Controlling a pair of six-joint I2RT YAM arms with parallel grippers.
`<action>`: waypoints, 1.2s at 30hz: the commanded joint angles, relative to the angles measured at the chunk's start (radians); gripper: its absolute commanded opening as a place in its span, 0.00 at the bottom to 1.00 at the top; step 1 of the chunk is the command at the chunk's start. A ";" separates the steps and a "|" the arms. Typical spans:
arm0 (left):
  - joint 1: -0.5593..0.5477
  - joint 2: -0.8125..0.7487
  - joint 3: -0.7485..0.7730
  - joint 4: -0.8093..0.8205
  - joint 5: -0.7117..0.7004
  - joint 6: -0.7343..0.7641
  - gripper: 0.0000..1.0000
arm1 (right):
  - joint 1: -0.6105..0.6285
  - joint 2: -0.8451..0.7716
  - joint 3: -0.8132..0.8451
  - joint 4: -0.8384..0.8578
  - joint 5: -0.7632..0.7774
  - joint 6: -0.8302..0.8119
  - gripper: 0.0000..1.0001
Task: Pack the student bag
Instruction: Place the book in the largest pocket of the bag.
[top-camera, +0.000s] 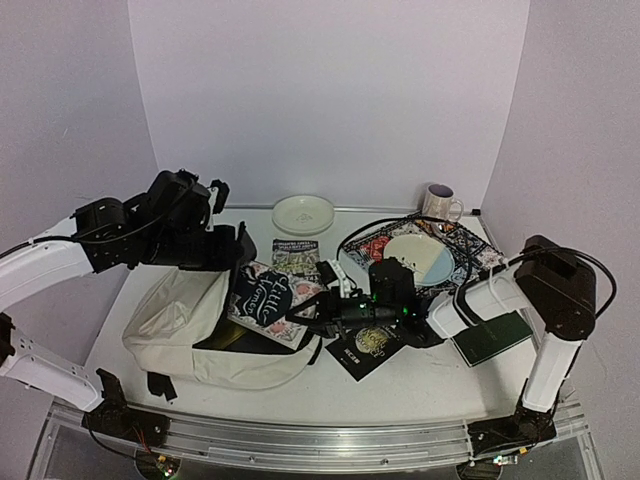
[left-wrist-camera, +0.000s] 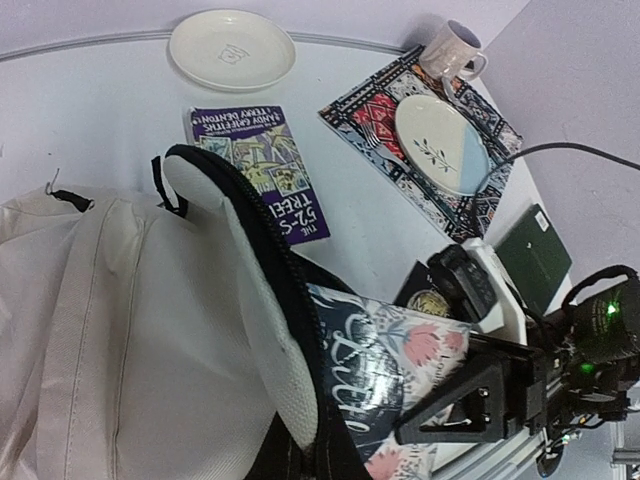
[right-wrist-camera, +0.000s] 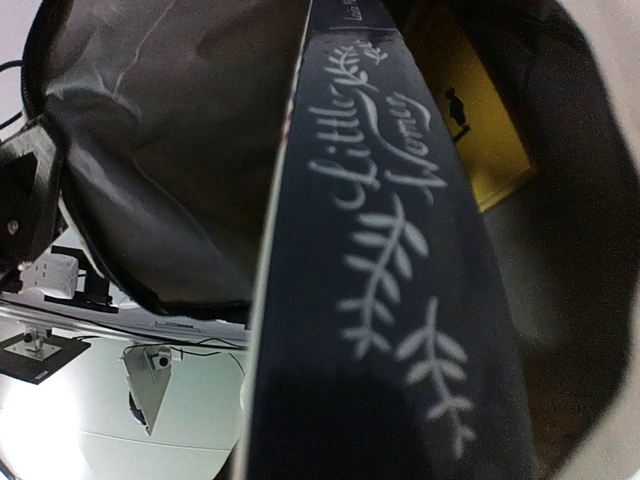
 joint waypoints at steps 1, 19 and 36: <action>-0.005 -0.051 -0.005 0.229 0.122 -0.009 0.00 | 0.008 0.041 0.123 0.242 -0.039 0.030 0.00; -0.009 -0.049 -0.029 0.477 0.430 -0.006 0.00 | 0.053 0.156 0.258 0.046 0.009 0.004 0.00; -0.008 -0.087 -0.134 0.477 0.310 -0.015 0.00 | 0.101 0.213 0.385 -0.380 0.132 -0.197 0.31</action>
